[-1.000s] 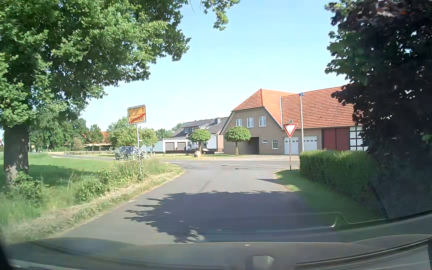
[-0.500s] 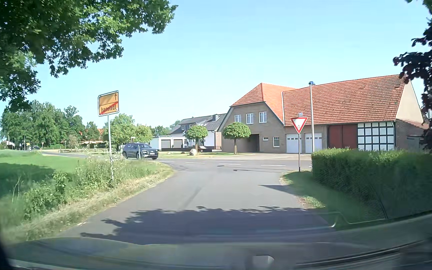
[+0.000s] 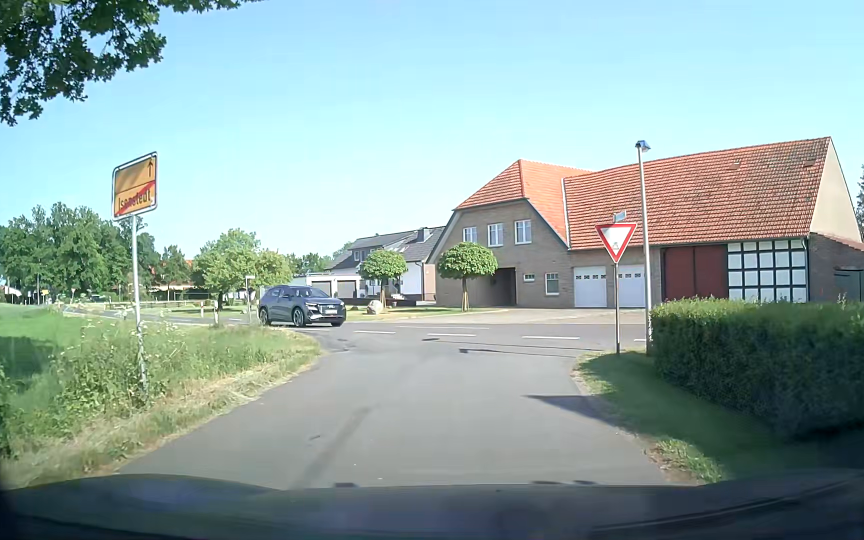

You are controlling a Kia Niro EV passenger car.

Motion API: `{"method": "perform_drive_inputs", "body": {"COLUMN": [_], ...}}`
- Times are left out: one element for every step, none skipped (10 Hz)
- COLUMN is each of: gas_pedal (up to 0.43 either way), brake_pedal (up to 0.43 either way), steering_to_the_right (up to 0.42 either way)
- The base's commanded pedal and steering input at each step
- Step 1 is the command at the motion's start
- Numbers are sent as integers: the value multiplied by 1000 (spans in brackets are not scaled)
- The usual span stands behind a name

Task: Follow the waypoints while adhering to traffic rules and regulations

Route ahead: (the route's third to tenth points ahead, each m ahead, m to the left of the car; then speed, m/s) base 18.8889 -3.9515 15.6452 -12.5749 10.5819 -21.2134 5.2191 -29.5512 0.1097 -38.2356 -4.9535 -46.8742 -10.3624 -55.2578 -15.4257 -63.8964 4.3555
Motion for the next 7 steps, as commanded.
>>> {"method": "perform_drive_inputs", "body": {"gas_pedal": [0,0,0,0,0,0,0], "brake_pedal": [122,110,73,73,73,73,61], "steering_to_the_right": [23,23,22,21,22,22,22]}}
